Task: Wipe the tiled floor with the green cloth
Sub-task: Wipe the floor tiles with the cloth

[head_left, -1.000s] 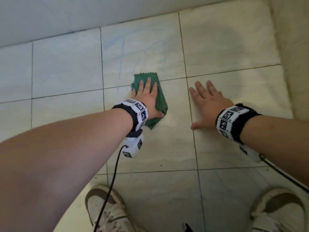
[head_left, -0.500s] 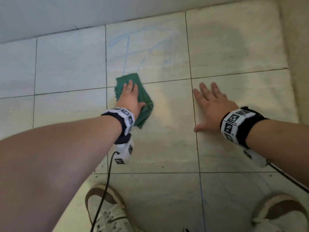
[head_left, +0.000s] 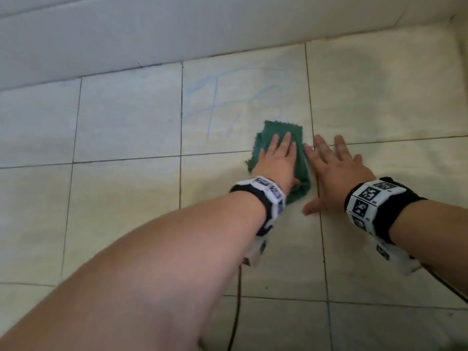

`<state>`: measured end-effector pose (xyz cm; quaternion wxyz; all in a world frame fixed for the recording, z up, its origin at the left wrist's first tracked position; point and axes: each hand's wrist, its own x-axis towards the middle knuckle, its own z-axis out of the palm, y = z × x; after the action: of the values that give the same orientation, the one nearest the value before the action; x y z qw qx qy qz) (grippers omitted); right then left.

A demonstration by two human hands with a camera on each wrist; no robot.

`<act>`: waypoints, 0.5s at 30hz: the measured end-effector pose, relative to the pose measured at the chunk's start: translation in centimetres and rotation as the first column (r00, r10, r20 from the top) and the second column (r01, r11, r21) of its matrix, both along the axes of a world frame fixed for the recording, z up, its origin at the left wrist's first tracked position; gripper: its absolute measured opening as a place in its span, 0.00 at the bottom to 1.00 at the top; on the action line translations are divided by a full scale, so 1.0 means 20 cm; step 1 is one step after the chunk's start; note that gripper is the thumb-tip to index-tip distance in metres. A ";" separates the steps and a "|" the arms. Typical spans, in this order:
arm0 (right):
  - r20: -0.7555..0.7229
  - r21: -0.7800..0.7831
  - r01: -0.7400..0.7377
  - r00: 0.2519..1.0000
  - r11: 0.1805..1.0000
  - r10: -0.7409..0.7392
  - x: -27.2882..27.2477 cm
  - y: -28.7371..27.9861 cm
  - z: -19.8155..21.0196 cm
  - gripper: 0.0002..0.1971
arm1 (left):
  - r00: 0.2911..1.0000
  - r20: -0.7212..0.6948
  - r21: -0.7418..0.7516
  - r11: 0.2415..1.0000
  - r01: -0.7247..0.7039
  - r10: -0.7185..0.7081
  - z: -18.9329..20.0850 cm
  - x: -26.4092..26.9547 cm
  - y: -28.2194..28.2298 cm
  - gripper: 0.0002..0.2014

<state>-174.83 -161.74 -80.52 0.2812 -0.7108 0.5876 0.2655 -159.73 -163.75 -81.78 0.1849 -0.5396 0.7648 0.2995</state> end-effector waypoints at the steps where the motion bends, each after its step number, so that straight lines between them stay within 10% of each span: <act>1: 0.009 0.000 0.044 0.999 0.999 -0.044 0.01 -0.04 0.00 0.76 | 1.000 -0.005 -0.002 1.000 0.012 -0.012 -0.01 -0.06 -0.02 0.45; 8: -0.024 0.026 0.128 0.992 0.991 -0.127 0.04 -0.21 0.00 0.78 | 0.999 -0.044 -0.038 0.999 0.009 -0.010 -0.03 -0.04 -0.19 0.46; 15: -0.050 0.107 0.076 0.996 0.991 -0.071 0.06 -0.25 0.04 0.77 | 0.938 0.138 -0.055 0.948 -0.312 0.317 0.00 0.71 -0.21 0.45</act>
<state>-173.57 -166.67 -79.73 0.3153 -0.6659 0.6045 0.3028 -145.55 -167.92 -81.82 0.1809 -0.6781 0.6580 0.2729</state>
